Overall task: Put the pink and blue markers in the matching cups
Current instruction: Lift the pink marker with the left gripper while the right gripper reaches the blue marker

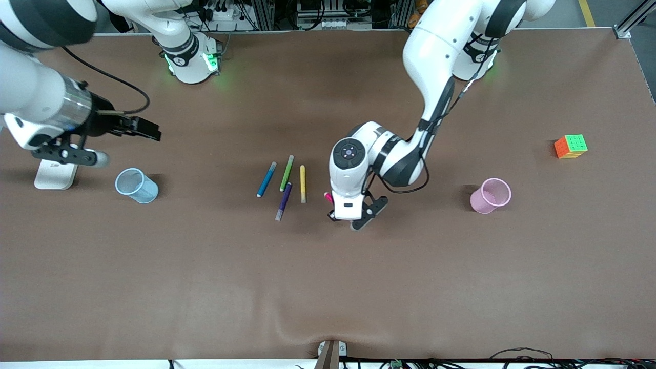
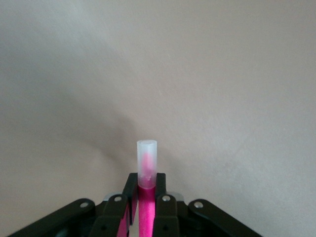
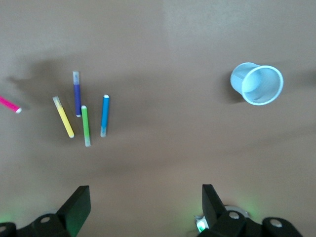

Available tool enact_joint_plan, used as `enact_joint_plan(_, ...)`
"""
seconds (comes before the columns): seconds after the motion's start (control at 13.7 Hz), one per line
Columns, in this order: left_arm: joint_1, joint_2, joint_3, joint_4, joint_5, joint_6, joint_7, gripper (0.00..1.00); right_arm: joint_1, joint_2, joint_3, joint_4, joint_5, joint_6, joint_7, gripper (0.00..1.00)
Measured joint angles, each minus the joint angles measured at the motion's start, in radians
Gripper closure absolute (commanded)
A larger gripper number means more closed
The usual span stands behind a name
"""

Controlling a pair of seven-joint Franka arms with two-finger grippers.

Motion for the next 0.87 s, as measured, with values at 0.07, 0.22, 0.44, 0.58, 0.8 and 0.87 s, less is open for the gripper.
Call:
enact_joint_plan(0.07, 0.011, -0.023, 0.001, 0.000, 0.000, -0.038, 0.025, 0.90, 0.013, 0.010, 0.000, -0.002, 0.009, 0.020, 0.036, 0.00)
enact_joint_plan(0.22, 0.035, -0.065, 0.002, 0.000, 0.001, -0.113, 0.066, 0.90, 0.044, 0.028, 0.001, -0.017, 0.027, 0.073, 0.080, 0.00)
enact_joint_plan(0.44, 0.074, -0.122, 0.004, -0.012, 0.007, -0.186, 0.131, 0.90, 0.089, 0.054, 0.002, -0.043, 0.031, 0.145, 0.128, 0.00)
enact_joint_plan(0.58, 0.107, -0.164, 0.006, -0.034, 0.041, -0.212, 0.165, 0.90, 0.120, 0.081, 0.002, -0.070, 0.033, 0.203, 0.135, 0.00)
enact_joint_plan(0.8, 0.146, -0.223, 0.006, -0.080, 0.105, -0.263, 0.182, 0.90, 0.187, 0.108, 0.002, -0.155, 0.034, 0.316, 0.153, 0.00)
enact_joint_plan(0.87, 0.156, -0.240, 0.006, -0.090, 0.133, -0.287, 0.182, 0.91, 0.213, 0.112, 0.002, -0.188, 0.034, 0.358, 0.178, 0.00)
